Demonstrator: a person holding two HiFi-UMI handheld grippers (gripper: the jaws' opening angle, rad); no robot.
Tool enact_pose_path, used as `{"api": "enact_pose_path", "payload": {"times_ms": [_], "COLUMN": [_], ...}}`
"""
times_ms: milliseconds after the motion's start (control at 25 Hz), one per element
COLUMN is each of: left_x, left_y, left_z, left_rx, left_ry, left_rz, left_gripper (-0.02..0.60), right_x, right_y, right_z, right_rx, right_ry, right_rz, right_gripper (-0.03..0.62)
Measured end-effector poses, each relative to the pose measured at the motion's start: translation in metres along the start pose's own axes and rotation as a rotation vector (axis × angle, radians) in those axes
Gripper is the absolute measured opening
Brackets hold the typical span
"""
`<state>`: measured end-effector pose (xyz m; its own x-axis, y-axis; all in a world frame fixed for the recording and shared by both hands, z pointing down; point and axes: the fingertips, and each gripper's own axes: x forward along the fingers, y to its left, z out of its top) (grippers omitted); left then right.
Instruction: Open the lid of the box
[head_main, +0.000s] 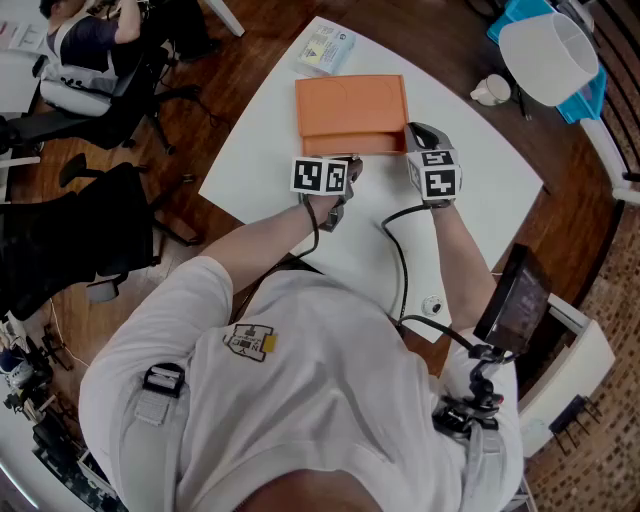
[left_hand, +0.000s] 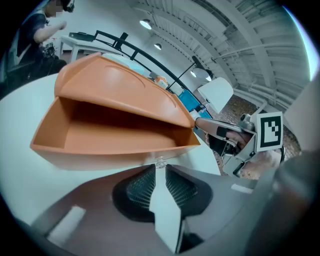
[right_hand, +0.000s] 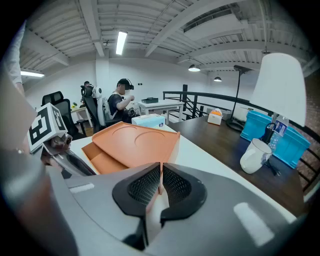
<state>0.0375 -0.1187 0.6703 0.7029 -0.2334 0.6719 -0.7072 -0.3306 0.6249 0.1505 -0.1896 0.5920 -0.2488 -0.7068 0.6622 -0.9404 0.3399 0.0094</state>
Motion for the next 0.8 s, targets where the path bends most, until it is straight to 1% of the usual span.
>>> {"api": "enact_pose_path", "payload": {"times_ms": [160,320,480,800], "left_x": [0.0,0.0,0.005,-0.004], "left_y": [0.0,0.0,-0.009,-0.018], "left_z": [-0.007,-0.008,-0.012,-0.04], "left_rx": [-0.001,-0.011,-0.038,-0.019], "left_ry": [0.02,0.032,0.043,0.094], "left_rz": [-0.007,-0.003,-0.008,-0.05], "left_gripper": [0.061,0.061,0.06,0.06], "right_x": [-0.003,-0.002,-0.003,-0.004], "right_y": [0.002,0.001,-0.004,-0.003], "right_z": [-0.007,-0.009,-0.01,-0.011], "right_rx": [0.004,0.003,0.014,0.013], "right_ry": [0.015,0.021,0.027,0.037], "right_rz": [0.001,0.021,0.036,0.075], "right_gripper": [0.012,0.012,0.012,0.012]}}
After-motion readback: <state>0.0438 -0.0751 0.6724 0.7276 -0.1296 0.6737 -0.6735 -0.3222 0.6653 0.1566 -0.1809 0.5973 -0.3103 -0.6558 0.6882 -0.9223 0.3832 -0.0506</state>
